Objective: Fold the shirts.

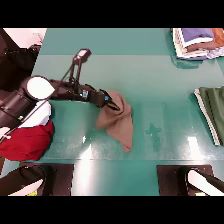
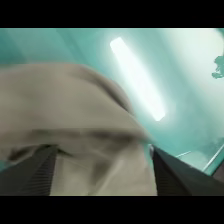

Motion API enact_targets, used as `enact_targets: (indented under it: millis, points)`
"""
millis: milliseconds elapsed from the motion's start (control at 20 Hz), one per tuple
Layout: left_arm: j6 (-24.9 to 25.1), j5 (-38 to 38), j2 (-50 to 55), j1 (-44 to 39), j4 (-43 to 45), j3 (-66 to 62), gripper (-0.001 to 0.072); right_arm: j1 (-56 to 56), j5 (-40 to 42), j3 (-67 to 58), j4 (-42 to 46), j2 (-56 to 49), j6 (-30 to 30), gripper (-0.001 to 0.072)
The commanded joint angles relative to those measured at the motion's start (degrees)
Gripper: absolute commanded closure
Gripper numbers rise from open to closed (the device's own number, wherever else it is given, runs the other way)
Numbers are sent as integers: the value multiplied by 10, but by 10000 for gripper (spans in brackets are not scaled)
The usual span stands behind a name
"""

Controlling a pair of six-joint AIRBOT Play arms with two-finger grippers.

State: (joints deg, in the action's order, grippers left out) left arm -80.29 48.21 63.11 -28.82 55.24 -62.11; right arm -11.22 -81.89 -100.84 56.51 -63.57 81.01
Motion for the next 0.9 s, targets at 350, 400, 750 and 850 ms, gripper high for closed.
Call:
enact_targets:
  millis: [350, 400, 750, 850]
  points:
    - [12, 63, 12, 177, 41, 44, 82, 0, -10, 38, 0, 0, 0, 697]
    - [12, 31, 21, 177, 40, 61, 82, 0, -10, 38, 0, 0, 0, 697]
    - [171, -2, 171, 170, -292, 71, 83, 0, -10, 38, 1, 0, 0, 697]
    - [177, -2, 190, 150, -294, 71, 83, 0, -10, 38, 1, 0, 0, 697]
